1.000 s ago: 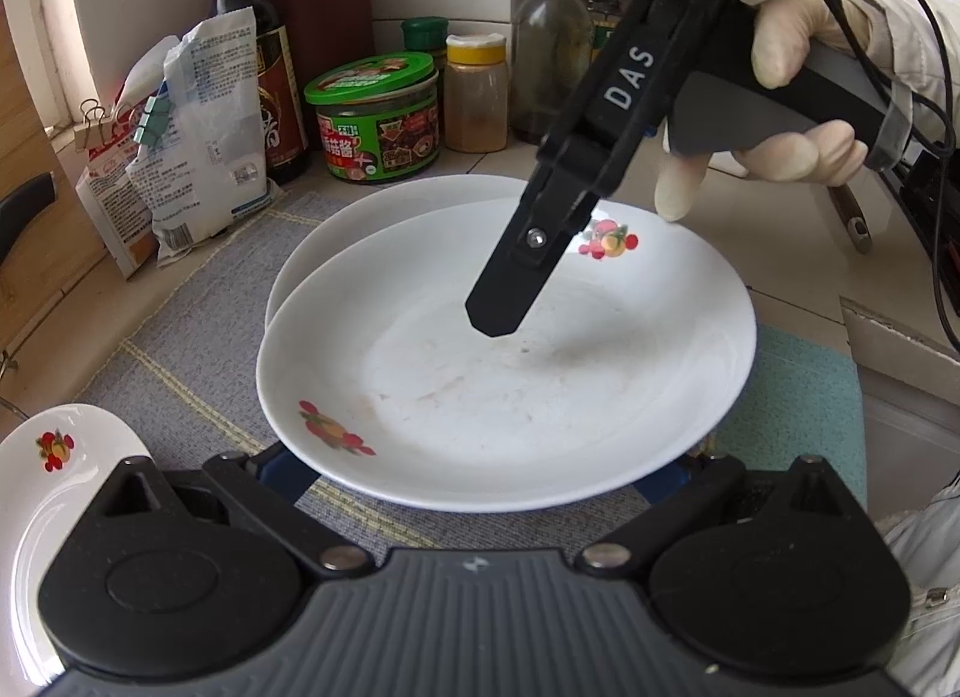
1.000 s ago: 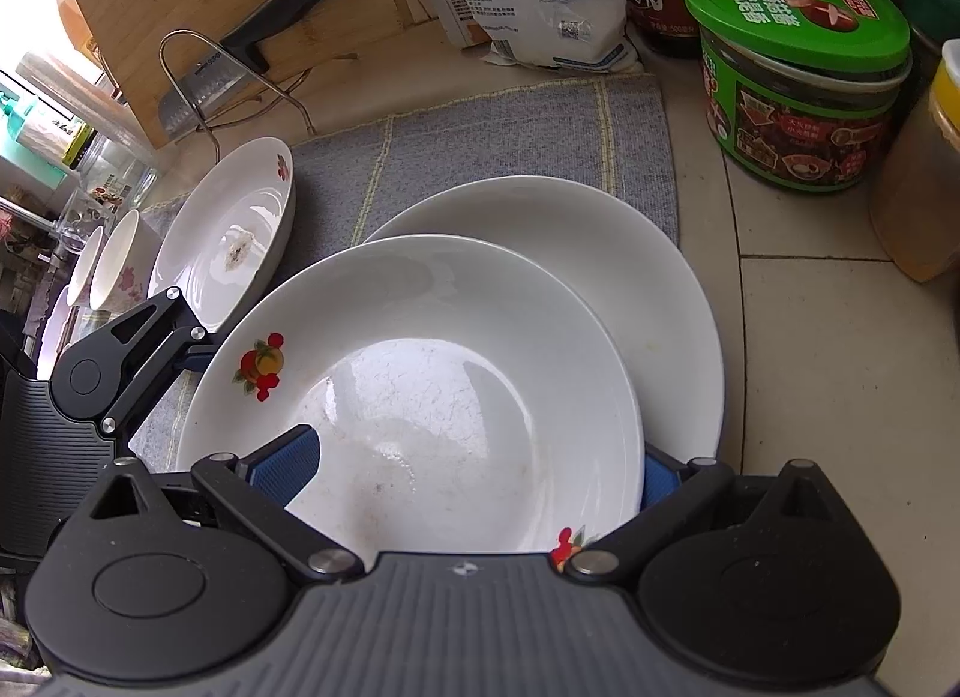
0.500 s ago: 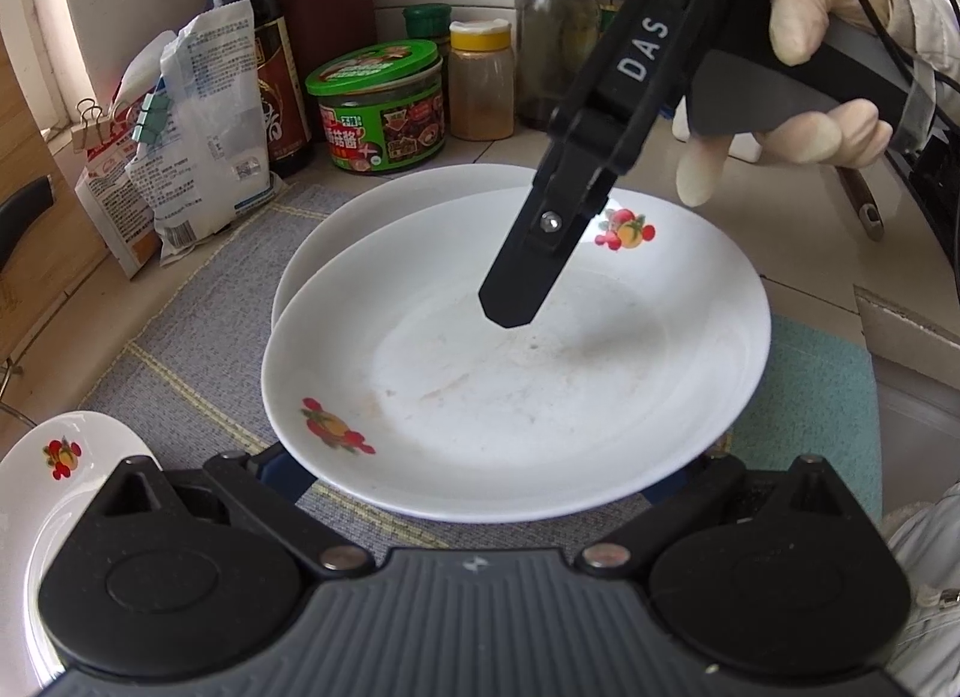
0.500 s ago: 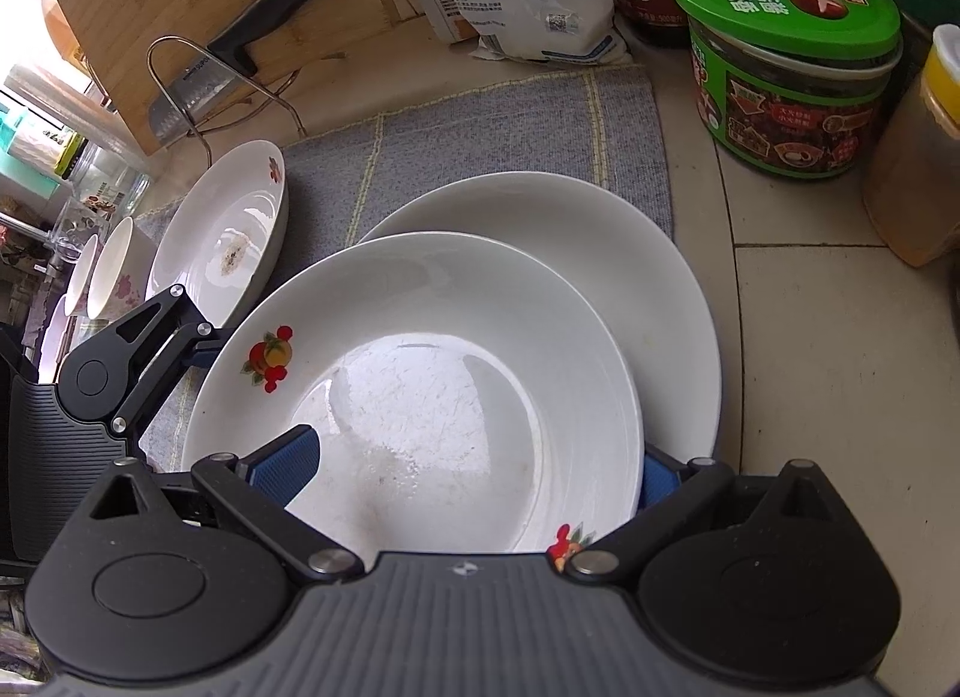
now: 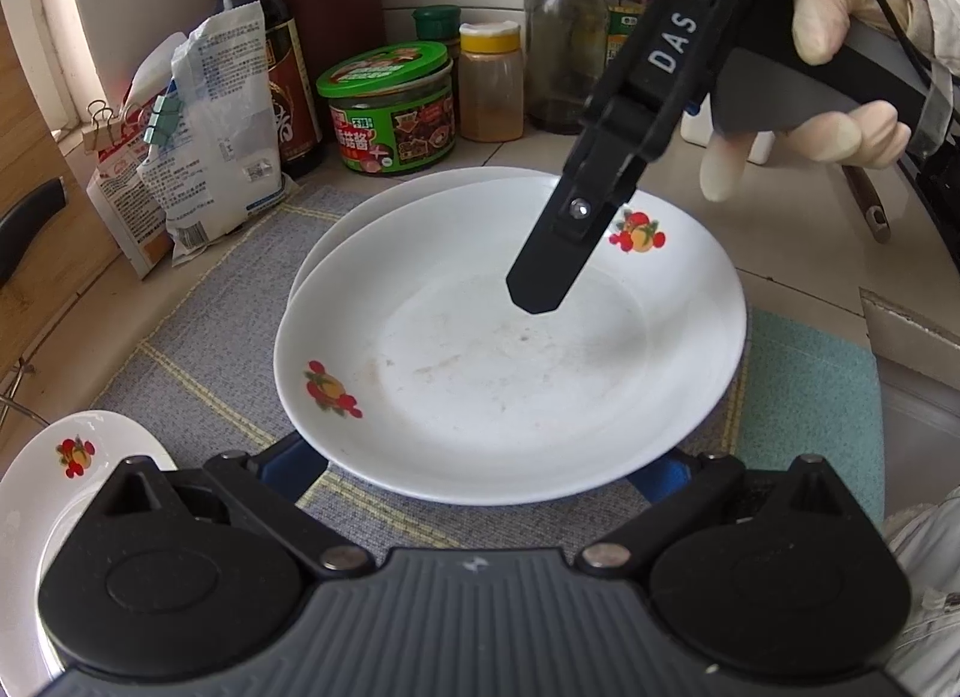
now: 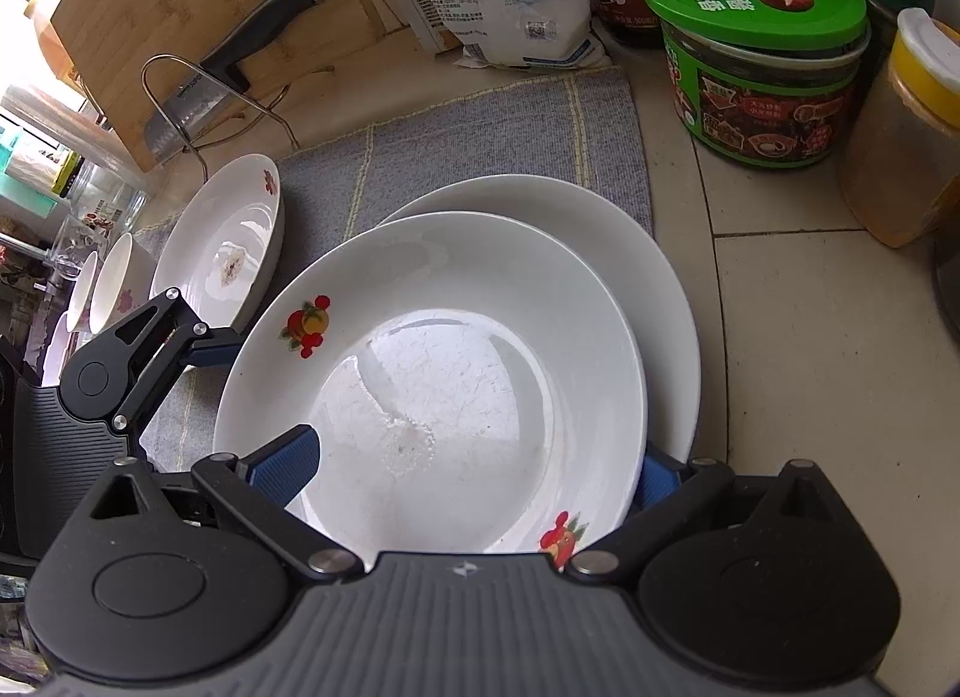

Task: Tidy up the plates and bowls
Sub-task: 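Lower the held plate with the right gripper onto another white plate, then open both grippers to release the plate onto the stack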

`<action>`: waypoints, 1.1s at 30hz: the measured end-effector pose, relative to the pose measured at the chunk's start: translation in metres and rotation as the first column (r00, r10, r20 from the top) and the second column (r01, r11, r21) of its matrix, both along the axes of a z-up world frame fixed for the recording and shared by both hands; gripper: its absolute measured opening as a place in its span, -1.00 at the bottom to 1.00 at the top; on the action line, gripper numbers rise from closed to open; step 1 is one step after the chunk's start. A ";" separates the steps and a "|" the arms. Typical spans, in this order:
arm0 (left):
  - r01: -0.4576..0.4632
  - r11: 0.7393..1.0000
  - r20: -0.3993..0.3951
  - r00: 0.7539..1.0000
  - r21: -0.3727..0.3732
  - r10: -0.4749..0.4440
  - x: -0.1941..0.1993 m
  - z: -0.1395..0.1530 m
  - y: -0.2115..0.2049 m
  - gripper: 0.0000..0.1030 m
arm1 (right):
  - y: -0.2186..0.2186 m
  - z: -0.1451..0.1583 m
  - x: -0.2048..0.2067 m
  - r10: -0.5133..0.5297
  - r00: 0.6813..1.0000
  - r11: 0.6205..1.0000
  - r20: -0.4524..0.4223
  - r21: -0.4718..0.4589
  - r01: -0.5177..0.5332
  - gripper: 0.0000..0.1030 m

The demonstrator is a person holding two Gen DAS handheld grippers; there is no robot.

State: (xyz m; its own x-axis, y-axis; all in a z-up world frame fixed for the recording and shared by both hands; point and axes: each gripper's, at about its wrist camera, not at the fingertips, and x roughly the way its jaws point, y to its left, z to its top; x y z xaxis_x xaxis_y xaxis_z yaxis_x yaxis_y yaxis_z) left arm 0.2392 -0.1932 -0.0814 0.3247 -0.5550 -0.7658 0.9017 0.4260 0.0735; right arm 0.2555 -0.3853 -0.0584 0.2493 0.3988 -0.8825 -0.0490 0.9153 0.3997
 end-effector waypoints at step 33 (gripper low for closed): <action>0.020 0.997 0.013 1.000 -0.070 -0.019 -0.001 0.001 0.007 0.98 | 0.016 0.021 -0.033 -0.152 0.988 0.984 0.022 -0.094 0.154 1.00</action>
State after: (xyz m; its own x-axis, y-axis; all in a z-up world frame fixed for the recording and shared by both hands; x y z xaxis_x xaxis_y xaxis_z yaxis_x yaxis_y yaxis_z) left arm 0.2385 -0.1857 -0.0799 0.3227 -0.6133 -0.7210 0.9092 0.4126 0.0559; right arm 0.2221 -0.3696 -0.0371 0.3139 0.2691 -0.9105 0.0894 0.9464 0.3105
